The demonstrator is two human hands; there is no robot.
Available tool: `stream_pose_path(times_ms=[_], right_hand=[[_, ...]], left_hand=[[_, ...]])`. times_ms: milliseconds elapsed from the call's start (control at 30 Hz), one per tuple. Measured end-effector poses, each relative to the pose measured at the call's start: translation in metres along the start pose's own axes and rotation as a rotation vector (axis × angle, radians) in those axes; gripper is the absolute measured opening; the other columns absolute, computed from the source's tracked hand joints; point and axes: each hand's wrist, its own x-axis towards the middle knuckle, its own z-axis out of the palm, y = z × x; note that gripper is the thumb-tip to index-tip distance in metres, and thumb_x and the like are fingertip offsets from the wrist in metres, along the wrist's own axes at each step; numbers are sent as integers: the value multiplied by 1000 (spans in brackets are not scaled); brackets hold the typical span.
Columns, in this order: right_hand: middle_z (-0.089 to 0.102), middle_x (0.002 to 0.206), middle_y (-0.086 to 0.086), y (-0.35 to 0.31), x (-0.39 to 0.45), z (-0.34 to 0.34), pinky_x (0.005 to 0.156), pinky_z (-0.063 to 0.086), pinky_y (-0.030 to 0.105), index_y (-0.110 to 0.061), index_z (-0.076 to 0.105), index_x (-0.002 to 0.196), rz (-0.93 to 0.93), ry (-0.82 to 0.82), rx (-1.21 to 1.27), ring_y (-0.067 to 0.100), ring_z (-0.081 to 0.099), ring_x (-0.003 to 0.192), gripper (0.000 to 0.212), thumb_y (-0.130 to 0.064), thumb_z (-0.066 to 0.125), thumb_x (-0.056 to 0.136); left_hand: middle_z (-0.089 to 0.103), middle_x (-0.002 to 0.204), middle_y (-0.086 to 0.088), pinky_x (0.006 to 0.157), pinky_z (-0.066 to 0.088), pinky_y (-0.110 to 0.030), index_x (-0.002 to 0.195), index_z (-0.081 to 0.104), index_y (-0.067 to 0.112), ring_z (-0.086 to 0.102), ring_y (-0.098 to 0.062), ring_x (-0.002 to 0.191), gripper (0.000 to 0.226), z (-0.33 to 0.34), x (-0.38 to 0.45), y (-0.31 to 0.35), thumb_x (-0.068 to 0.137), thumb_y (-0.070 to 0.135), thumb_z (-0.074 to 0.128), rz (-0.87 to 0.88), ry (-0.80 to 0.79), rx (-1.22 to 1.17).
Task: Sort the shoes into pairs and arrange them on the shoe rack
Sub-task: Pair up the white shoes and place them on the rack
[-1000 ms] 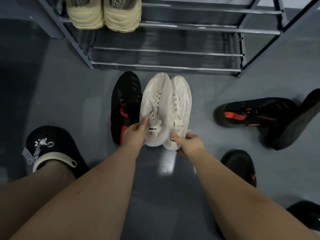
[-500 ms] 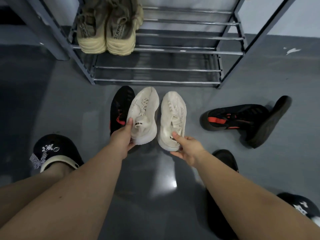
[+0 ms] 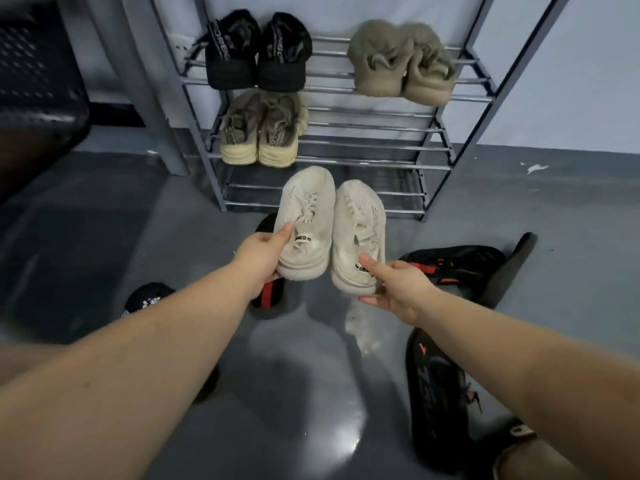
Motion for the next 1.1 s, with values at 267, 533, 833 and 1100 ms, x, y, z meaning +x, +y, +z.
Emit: stream_pose_path(times_ms=[267, 533, 833, 1100], right_hand=[[64, 84, 8, -79, -73, -9, 52, 59, 28, -8, 56, 90, -150, 38, -130, 19, 63, 70, 28, -30, 71, 81], [63, 79, 5, -88, -92, -2, 73, 56, 35, -9, 57, 81, -173, 50, 32, 18, 60, 71, 20, -27, 65, 87], [64, 87, 8, -91, -88, -29, 61, 58, 30, -6, 58, 92, -152, 77, -62, 19, 63, 75, 25, -29, 65, 87], [64, 96, 9, -100, -77, -48, 55, 59, 27, -3, 57, 112, -112, 93, -65, 18, 63, 78, 37, -30, 64, 88]], left_hand=[[65, 115, -7, 82, 55, -34, 109, 60, 10, 63, -20, 102, 42, 5, -41, 76, 85, 44, 62, 90, -119, 21], [66, 115, -6, 81, 57, -37, 110, 60, 12, 64, -21, 101, 45, 12, -52, 84, 83, 47, 63, 66, -104, -164], [64, 115, -10, 70, 58, -37, 117, 56, 7, 64, -24, 91, 50, 39, -49, 65, 88, 48, 57, -34, -121, -138], [61, 121, -13, 72, 58, -37, 123, 52, 6, 63, -27, 100, 53, 63, -38, 67, 91, 48, 52, 26, -112, -97]])
